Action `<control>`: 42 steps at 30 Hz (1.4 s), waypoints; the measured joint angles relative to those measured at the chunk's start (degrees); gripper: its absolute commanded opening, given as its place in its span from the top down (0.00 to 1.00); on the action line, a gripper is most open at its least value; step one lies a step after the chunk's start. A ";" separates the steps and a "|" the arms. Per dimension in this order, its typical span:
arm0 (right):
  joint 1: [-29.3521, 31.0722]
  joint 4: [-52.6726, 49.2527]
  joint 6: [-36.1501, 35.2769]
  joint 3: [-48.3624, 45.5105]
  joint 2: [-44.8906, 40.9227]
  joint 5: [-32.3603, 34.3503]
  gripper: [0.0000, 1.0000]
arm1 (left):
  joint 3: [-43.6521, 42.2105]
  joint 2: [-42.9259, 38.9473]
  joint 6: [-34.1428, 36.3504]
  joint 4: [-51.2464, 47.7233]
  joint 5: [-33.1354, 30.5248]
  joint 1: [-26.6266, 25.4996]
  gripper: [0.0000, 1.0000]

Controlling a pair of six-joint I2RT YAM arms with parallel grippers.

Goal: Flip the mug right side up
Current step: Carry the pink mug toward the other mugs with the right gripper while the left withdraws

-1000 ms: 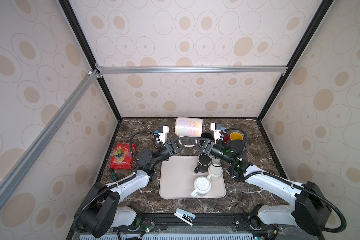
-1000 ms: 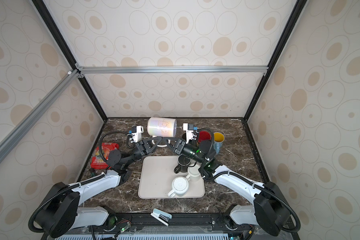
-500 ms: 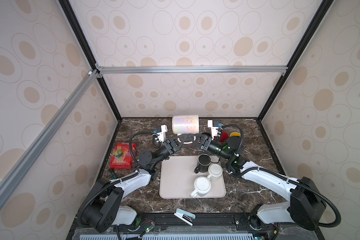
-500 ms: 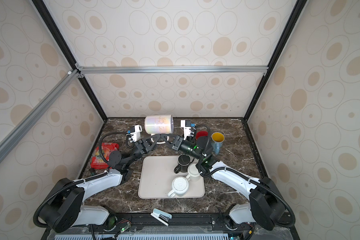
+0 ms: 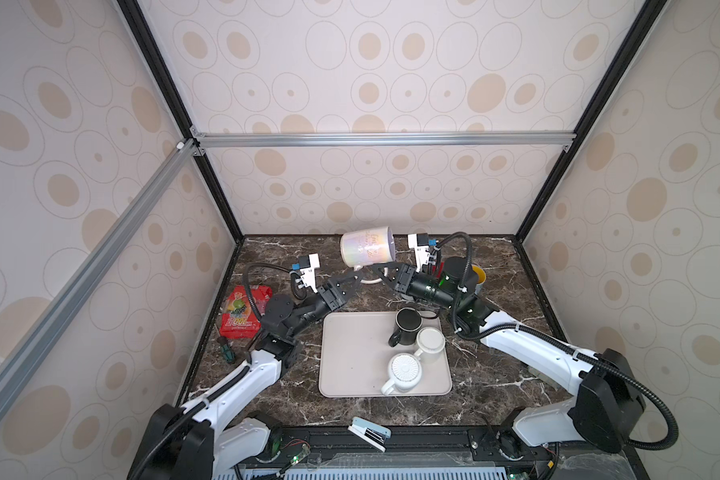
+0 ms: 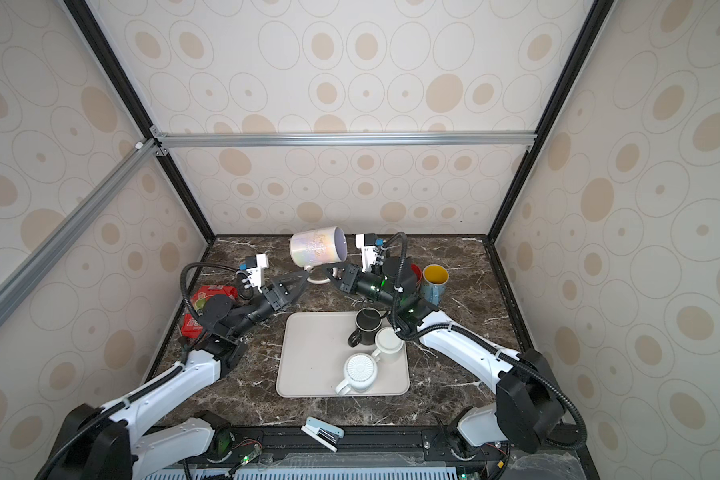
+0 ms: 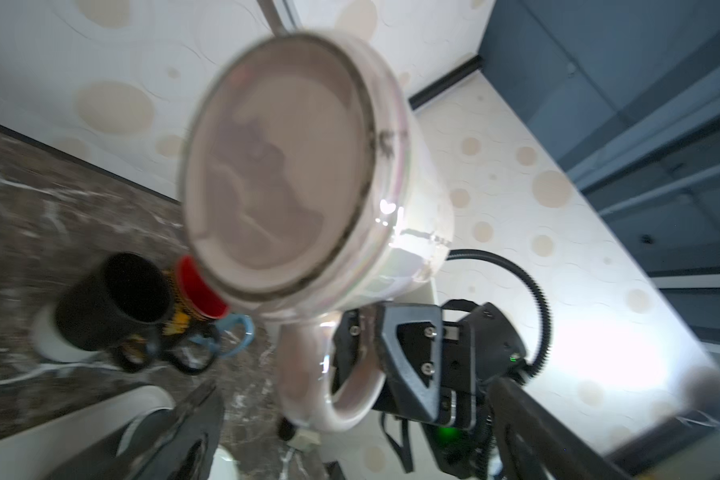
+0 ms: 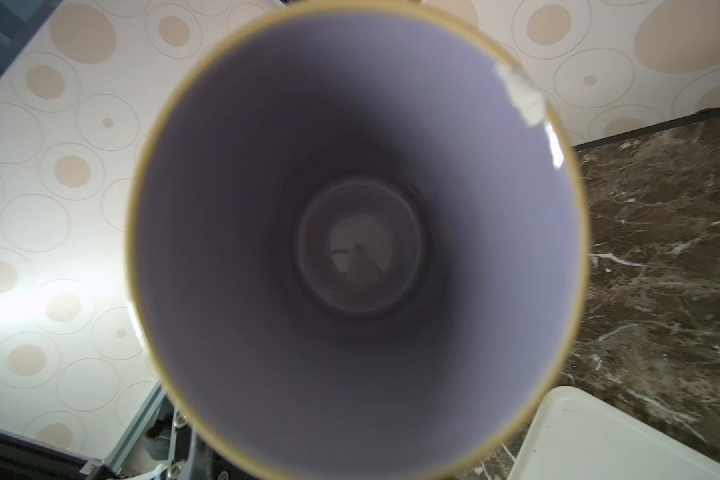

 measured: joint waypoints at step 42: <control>4.28 -63.17 -29.55 41.94 33.27 40.19 1.00 | 5.70 -1.46 28.04 -38.05 -14.82 0.72 0.00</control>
